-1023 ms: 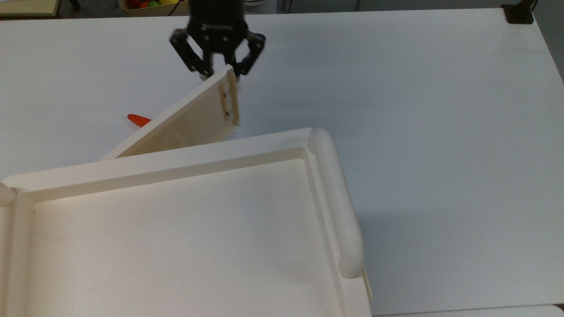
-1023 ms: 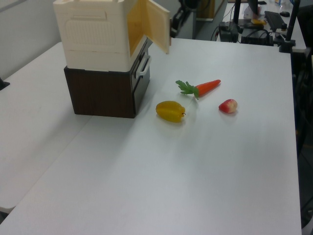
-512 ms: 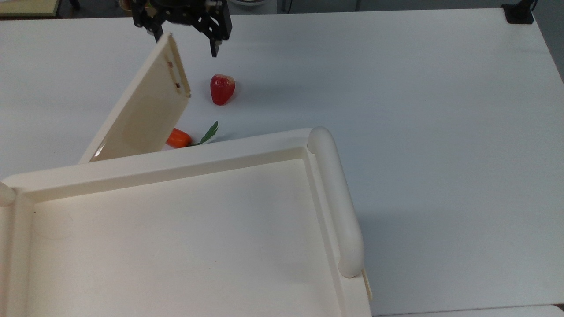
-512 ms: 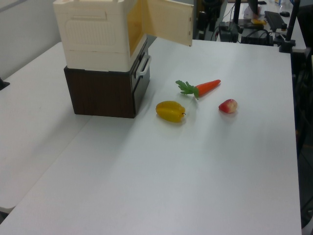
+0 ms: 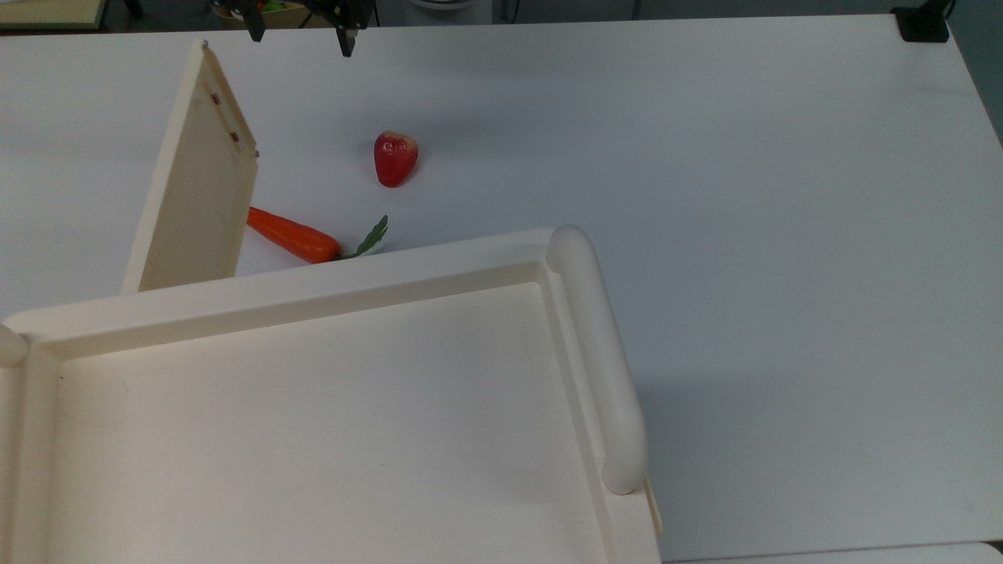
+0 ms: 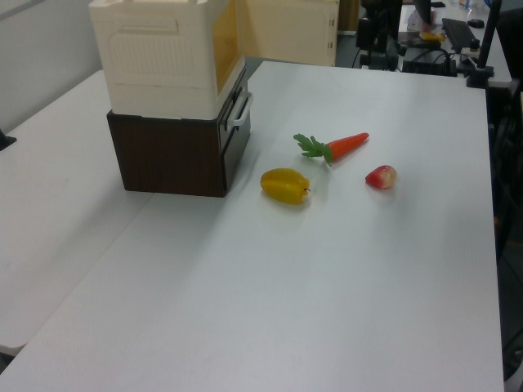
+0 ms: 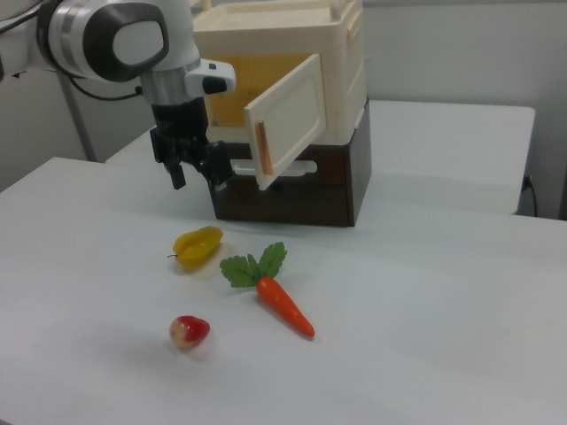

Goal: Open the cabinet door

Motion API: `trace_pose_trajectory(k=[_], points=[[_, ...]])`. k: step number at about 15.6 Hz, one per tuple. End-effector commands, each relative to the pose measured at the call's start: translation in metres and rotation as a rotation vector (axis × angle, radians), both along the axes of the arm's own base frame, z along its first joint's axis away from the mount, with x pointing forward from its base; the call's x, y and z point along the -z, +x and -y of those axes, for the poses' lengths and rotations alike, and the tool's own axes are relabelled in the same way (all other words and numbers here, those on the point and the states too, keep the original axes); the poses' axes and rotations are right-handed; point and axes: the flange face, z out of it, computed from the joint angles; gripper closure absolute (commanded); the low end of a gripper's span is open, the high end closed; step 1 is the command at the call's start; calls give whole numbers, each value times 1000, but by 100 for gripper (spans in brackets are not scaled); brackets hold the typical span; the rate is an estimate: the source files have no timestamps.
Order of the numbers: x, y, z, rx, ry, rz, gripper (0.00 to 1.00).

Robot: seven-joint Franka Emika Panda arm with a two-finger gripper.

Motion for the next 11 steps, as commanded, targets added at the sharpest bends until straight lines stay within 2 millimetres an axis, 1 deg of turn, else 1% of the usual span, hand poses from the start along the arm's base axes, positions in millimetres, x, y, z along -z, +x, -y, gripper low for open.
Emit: trace_pose_trajectory(k=[1, 2, 4, 6, 8, 9, 11], points=[[-7, -31, 10, -11, 7, -17, 0], [-8, -32, 14, -3, 7, -16, 0], [-10, -35, 16, 0, 9, -26, 0], [-10, -35, 17, 3, 9, -26, 0], [-12, -35, 23, 13, 8, -20, 0], [-15, -35, 24, 14, 9, -14, 0], [-14, -36, 25, 17, 10, -17, 0]])
